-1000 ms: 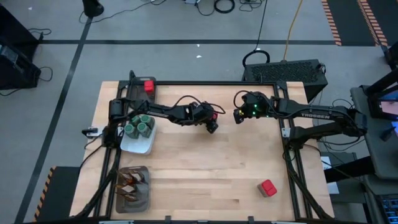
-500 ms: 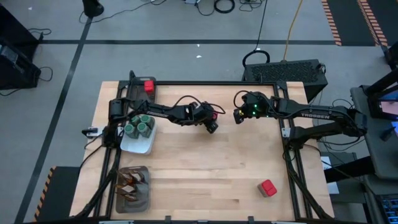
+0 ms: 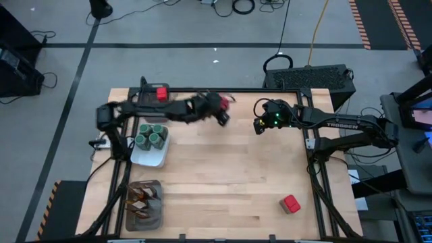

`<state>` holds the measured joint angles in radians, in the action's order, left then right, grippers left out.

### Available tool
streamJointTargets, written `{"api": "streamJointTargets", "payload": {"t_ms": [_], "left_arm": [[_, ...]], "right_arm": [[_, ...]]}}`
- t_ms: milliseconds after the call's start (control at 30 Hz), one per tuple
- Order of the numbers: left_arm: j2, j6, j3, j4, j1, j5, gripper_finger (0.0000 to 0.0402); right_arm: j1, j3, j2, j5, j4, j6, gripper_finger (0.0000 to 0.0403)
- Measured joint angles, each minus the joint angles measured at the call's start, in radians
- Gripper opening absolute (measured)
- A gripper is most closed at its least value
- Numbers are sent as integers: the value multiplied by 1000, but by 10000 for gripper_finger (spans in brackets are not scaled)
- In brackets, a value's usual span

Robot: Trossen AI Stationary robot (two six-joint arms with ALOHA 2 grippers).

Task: Sort spices by type
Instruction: Put the red seasoning can into the top black bin

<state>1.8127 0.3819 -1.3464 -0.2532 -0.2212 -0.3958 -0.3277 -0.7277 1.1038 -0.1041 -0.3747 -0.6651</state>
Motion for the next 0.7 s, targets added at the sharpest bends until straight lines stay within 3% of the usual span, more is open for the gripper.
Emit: {"api": "streamJointTargets", "payload": {"t_ms": [200, 433, 567, 700], "left_arm": [[-215, -48, -1, -120, -138, -58, 220], [-371, 25, 1, -415, -296, -229, 220], [-427, 85, 74, -489, -384, -228, 220], [-491, 119, 187, -470, -469, -156, 220]], "right_arm": [[0, 0, 0, 0, 2, 6, 0], [0, 0, 0, 0, 4, 19, 0], [0, 0, 0, 1, 4, 19, 0], [0, 0, 0, 1, 3, 19, 0]]}}
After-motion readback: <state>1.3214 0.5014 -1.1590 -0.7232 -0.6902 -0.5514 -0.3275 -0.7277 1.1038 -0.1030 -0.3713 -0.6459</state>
